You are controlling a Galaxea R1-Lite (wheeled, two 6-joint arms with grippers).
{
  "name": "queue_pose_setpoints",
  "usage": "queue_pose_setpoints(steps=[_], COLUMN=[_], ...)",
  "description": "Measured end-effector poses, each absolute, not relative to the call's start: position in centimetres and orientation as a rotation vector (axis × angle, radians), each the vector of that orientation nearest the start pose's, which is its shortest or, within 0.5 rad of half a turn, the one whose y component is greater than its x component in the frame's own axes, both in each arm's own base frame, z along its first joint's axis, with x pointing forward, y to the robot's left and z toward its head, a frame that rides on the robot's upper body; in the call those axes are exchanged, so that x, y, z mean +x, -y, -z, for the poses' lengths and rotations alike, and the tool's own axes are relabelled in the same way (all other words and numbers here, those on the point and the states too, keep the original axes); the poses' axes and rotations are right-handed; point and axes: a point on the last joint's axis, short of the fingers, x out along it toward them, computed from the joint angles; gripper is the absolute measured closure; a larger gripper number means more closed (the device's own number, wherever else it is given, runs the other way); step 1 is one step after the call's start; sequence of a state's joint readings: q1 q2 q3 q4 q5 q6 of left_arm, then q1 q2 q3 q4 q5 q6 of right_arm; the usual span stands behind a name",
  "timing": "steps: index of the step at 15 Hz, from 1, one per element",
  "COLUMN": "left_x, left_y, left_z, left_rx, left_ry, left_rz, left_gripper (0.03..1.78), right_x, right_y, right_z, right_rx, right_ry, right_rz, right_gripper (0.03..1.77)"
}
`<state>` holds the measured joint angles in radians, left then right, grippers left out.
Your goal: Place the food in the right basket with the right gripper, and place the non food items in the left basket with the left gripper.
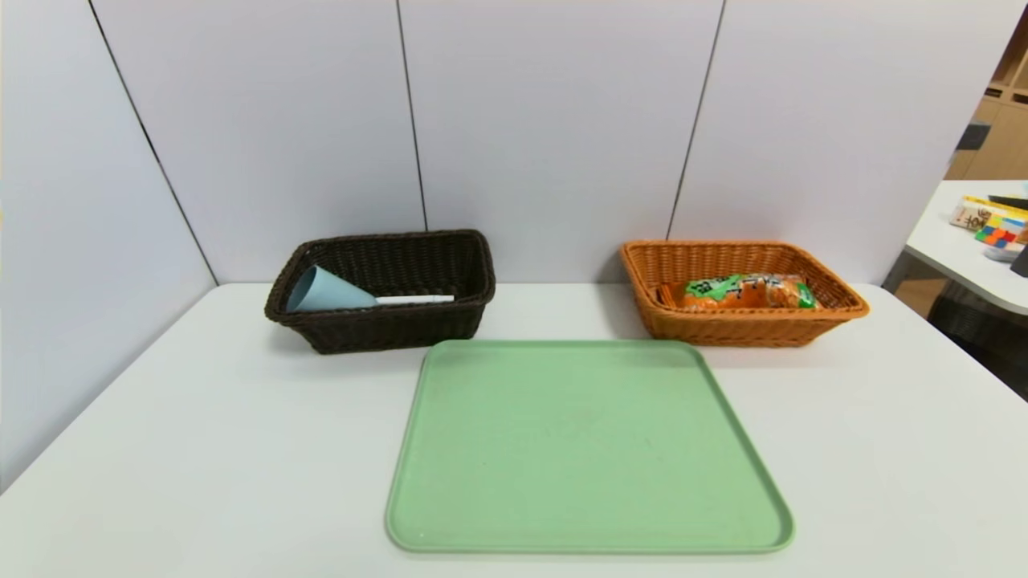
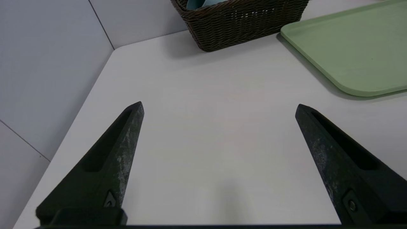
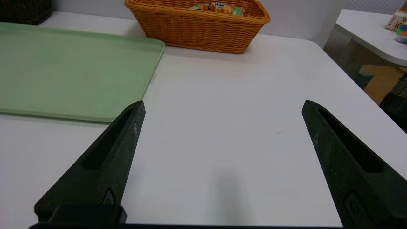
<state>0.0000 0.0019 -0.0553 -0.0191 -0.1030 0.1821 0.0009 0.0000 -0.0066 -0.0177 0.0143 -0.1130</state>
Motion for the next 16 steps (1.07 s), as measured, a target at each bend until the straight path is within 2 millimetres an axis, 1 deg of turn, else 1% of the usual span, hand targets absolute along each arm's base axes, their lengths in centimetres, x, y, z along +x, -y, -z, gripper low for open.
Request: queue_pose_setpoints(steps=[5, 10, 16], left_x=[-2.3, -2.3, -2.3], left_y=[0.1, 0.1, 0.1], left_z=[-8.2, -7.5, -7.5], left_rx=[0.204, 0.192, 0.159], left_ry=[0.061, -0.002, 0.001], left_rz=[0.057, 0.052, 0.035], left_gripper=[0.12, 0.12, 0.12], right_x=[-2.3, -2.3, -2.3], right_y=[0.0, -0.1, -0.1], right_z=[-7.6, -7.6, -7.5], right_rx=[-0.136, -0.138, -0.132], right_ry=[0.006, 0.006, -0.006], right_rz=[-0.023, -0.023, -0.033], right_gripper=[0.10, 0.10, 0.10])
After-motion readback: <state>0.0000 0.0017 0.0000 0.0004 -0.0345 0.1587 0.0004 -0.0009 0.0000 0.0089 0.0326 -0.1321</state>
